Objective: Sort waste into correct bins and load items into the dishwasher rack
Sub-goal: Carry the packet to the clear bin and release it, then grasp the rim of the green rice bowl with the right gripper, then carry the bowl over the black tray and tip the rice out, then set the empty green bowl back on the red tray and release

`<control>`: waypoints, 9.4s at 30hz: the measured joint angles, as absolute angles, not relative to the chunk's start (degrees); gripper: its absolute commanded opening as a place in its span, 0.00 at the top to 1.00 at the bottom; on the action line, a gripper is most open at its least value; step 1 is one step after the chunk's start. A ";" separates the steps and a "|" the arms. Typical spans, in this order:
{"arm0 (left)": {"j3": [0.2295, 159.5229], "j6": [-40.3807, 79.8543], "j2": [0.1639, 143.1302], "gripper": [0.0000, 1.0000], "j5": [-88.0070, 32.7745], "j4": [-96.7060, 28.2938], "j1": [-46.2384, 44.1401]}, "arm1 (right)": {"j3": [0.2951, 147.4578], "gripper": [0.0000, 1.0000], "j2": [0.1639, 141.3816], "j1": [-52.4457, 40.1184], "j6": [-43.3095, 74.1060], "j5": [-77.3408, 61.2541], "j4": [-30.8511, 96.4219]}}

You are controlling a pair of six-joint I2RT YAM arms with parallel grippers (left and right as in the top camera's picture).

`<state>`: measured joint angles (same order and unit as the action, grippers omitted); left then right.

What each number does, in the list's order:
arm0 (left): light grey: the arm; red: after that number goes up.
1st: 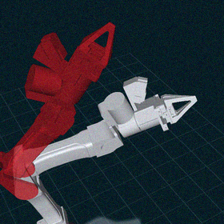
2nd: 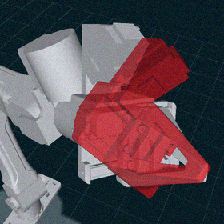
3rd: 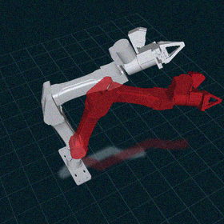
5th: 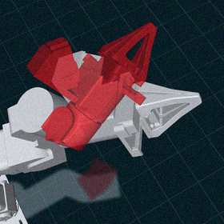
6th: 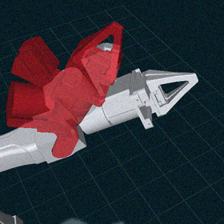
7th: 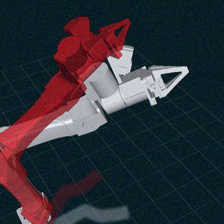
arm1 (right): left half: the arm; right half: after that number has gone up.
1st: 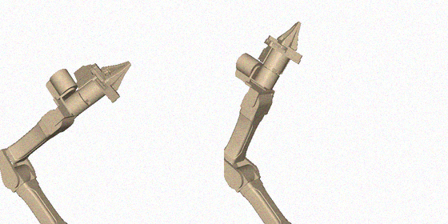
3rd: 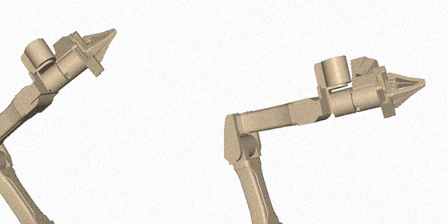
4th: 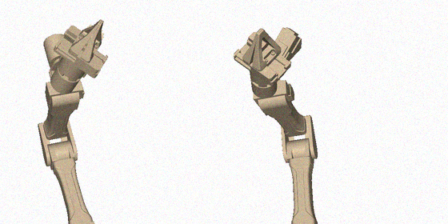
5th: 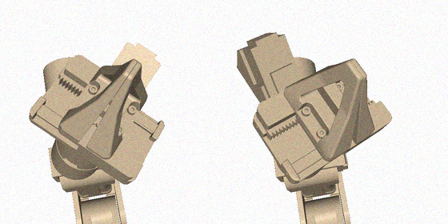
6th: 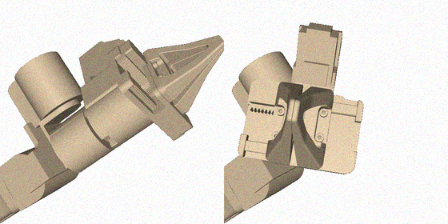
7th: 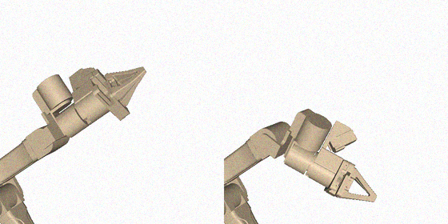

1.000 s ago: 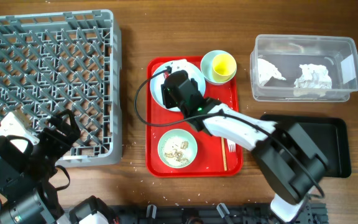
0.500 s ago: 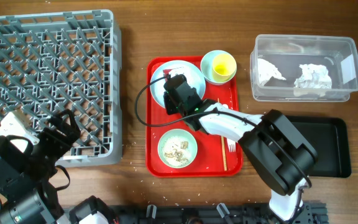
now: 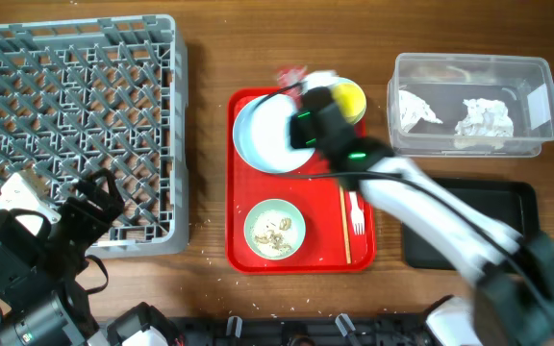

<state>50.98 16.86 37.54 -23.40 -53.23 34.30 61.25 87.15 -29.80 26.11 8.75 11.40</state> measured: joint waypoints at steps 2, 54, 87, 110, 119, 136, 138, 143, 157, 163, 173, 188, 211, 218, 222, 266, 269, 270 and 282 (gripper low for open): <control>50.98 16.86 37.50 0.00 -23.40 -53.19 34.30 | 62.00 0.96 80.31 -22.72 29.08 10.22 15.70; 50.98 16.86 37.54 0.00 -23.40 -53.23 34.28 | 61.19 0.08 83.85 -40.84 27.42 -15.18 27.46; 50.98 16.86 37.54 0.00 -23.40 -53.63 34.30 | 59.48 0.73 100.73 -62.33 40.60 1.83 31.42; 50.98 16.86 37.54 0.00 -23.40 -53.63 34.30 | 70.00 0.96 100.88 -62.37 37.60 20.36 51.27; 50.98 16.84 37.54 0.00 -23.40 -53.63 34.30 | 71.46 0.96 100.88 -60.77 39.68 25.82 58.61; 50.98 16.84 37.54 0.00 -23.40 -53.63 34.28 | 73.54 0.96 78.00 0.49 24.88 -3.05 67.24; 50.98 16.86 37.54 0.00 -23.40 -53.63 34.30 | 73.03 0.96 78.00 6.39 21.98 -6.76 67.44; 50.98 16.86 37.54 0.00 -23.40 -53.63 34.30 | 67.05 0.96 78.00 19.64 16.27 -17.04 66.98; 50.98 16.84 37.54 0.00 -23.40 -53.63 34.30 | 56.73 0.97 82.65 44.88 1.34 -44.60 67.29; 50.98 16.84 37.54 0.00 -23.40 -53.63 34.30 | 56.58 0.96 85.54 50.52 -1.45 -49.56 68.77; 50.98 16.86 37.54 0.00 -23.40 -53.63 34.30 | 56.55 0.96 97.76 56.88 -6.52 -55.18 71.61; 50.98 16.86 37.54 0.00 -23.40 -53.63 34.30 | 56.49 0.96 100.51 68.42 -16.62 -64.10 79.79; 50.98 16.86 37.54 0.00 -23.40 -53.63 34.28 | 56.62 0.96 100.73 67.26 -22.50 -71.53 83.90; 50.98 16.86 37.54 0.00 -23.40 -53.63 34.30 | 56.64 0.96 100.75 67.26 -22.39 -72.16 84.05; 50.98 16.86 37.54 0.00 -23.40 -53.63 34.30 | 56.73 0.96 100.60 67.05 -30.65 -71.85 91.88; 50.98 16.86 37.54 0.00 -23.40 -53.65 34.30 | 57.56 0.49 93.32 -49.47 40.03 -12.01 26.46; 50.98 16.86 37.54 0.00 -23.40 -53.65 34.30 | 57.87 0.48 93.34 -49.47 39.35 -13.08 26.96; 50.98 16.86 37.54 0.00 -23.40 -53.67 34.30 | 58.30 0.48 93.34 -49.47 39.24 -13.26 27.77; 50.98 16.86 37.54 0.00 -23.40 -53.82 34.30 | 76.53 0.00 69.30 -24.86 36.75 -3.16 60.69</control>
<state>50.98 16.86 37.54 -23.40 -53.82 34.30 76.53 69.30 -24.86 36.75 -3.16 60.69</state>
